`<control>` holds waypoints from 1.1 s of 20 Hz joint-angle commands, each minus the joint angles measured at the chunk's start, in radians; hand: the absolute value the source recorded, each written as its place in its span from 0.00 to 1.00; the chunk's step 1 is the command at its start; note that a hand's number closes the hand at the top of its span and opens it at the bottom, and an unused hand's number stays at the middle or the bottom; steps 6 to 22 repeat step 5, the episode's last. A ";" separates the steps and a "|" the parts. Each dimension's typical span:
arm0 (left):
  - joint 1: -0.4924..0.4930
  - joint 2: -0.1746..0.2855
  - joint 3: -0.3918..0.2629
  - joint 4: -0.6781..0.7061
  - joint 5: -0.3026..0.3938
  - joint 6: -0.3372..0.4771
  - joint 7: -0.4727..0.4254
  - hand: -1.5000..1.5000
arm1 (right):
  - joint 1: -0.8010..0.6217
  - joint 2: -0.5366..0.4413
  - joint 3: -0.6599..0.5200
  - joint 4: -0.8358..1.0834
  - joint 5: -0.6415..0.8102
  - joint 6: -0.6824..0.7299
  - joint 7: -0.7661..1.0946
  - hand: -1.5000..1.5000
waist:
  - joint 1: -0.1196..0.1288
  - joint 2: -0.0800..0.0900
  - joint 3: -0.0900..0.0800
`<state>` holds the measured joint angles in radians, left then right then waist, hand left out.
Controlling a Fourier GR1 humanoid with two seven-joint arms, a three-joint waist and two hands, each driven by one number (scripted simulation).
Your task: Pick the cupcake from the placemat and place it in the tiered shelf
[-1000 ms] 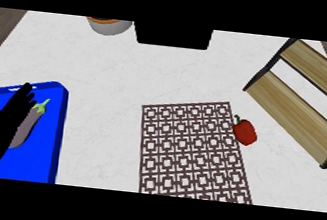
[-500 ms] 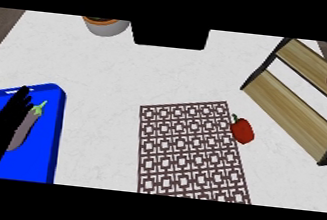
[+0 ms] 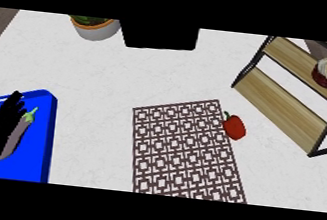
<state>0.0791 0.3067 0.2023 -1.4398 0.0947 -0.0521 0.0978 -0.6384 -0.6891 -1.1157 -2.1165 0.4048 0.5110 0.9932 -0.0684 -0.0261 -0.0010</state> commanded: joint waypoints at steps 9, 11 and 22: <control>0.032 -0.002 0.027 -0.005 -0.005 0.027 0.001 0.50 | 0.103 -0.162 -0.290 0.030 -0.283 0.268 0.135 0.00 | -0.064 -0.018 0.000; 0.032 -0.002 0.027 -0.005 -0.005 0.027 0.001 0.50 | 0.103 -0.162 -0.290 0.030 -0.283 0.268 0.135 0.00 | -0.064 -0.018 0.000; 0.032 -0.002 0.027 -0.005 -0.005 0.027 0.001 0.50 | 0.103 -0.162 -0.290 0.030 -0.283 0.268 0.135 0.00 | -0.064 -0.018 0.000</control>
